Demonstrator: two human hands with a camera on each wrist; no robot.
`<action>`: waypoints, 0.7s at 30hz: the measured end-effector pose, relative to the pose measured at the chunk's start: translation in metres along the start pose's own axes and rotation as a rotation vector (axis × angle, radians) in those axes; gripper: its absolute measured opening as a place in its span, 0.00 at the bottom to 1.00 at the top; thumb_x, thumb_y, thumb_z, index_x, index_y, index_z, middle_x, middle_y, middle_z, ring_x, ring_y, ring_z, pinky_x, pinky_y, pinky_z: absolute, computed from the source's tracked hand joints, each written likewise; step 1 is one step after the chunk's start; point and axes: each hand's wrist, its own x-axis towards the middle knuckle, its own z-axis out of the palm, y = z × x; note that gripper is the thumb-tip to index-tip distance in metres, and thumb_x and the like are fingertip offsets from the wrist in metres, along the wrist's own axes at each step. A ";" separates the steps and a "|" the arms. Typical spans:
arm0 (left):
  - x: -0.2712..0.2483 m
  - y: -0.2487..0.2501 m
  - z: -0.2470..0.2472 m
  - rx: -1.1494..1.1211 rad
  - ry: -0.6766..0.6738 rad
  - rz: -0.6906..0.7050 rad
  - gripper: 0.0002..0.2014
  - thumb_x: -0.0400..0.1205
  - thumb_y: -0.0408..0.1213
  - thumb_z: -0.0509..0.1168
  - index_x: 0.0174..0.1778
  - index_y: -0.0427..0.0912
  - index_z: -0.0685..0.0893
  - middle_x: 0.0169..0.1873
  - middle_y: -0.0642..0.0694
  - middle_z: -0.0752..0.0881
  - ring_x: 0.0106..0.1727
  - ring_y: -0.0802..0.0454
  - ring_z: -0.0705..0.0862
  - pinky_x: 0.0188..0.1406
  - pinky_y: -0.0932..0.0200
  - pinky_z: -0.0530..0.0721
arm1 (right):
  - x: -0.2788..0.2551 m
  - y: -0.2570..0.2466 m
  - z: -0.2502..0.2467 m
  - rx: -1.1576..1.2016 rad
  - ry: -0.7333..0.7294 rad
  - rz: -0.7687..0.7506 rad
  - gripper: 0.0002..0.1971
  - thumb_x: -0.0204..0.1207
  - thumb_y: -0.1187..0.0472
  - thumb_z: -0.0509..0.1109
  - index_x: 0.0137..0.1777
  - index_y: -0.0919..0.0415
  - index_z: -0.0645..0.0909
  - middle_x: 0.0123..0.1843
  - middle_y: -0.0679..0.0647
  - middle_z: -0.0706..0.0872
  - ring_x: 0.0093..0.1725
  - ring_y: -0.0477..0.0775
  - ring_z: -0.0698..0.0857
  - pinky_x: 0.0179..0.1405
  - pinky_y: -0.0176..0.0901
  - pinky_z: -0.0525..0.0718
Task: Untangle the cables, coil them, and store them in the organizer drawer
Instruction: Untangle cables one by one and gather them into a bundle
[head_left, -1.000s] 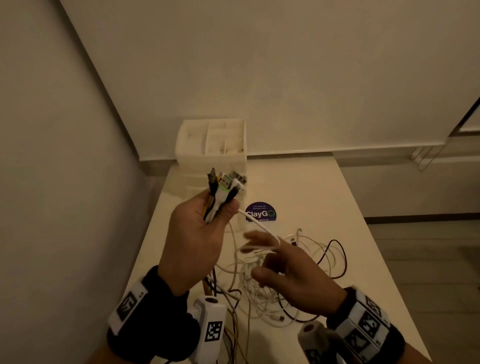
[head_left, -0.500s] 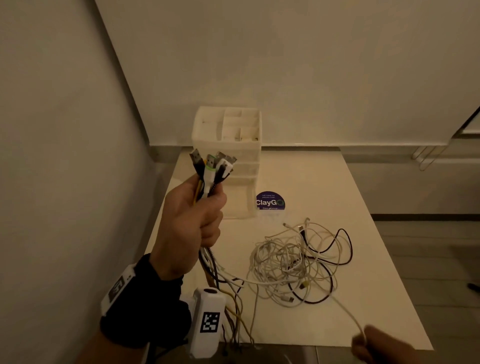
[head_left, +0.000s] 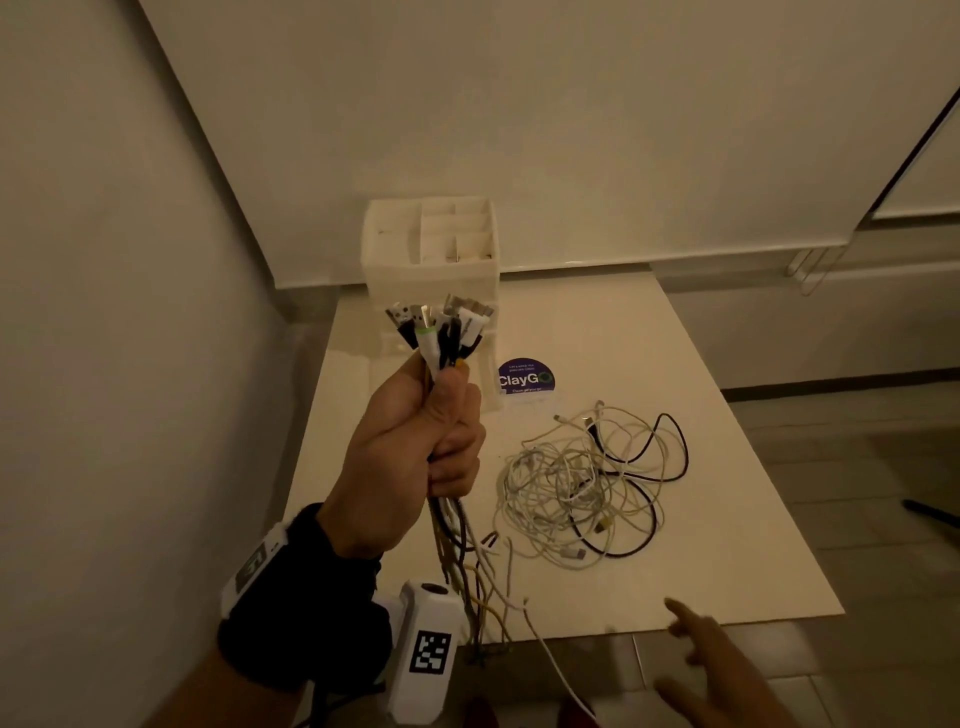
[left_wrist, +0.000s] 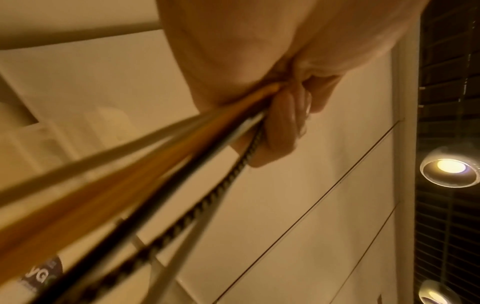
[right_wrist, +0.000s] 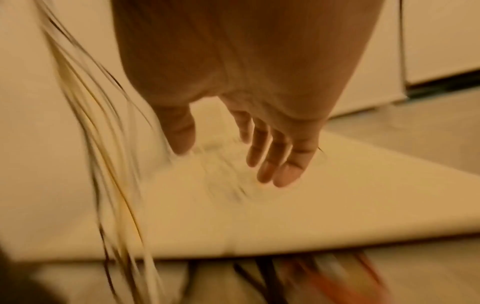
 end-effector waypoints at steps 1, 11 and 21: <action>0.000 -0.004 0.004 0.003 -0.013 -0.006 0.13 0.78 0.54 0.69 0.36 0.50 0.78 0.24 0.49 0.65 0.19 0.57 0.62 0.17 0.64 0.63 | 0.007 -0.042 -0.003 0.006 0.038 -0.121 0.40 0.68 0.35 0.72 0.76 0.34 0.54 0.67 0.38 0.72 0.59 0.37 0.78 0.53 0.22 0.76; -0.005 -0.014 0.039 0.041 -0.051 0.020 0.14 0.82 0.52 0.63 0.39 0.47 0.72 0.25 0.46 0.62 0.17 0.58 0.60 0.16 0.66 0.57 | 0.063 -0.182 0.049 0.246 -0.169 -0.549 0.17 0.75 0.43 0.68 0.26 0.44 0.83 0.26 0.46 0.84 0.31 0.48 0.83 0.41 0.51 0.83; -0.001 0.016 0.038 -0.148 -0.112 0.070 0.15 0.79 0.50 0.66 0.36 0.44 0.71 0.24 0.52 0.69 0.17 0.62 0.63 0.17 0.69 0.58 | 0.068 -0.054 0.101 0.135 -0.392 -0.220 0.20 0.77 0.44 0.67 0.25 0.51 0.79 0.25 0.46 0.81 0.29 0.43 0.80 0.37 0.43 0.81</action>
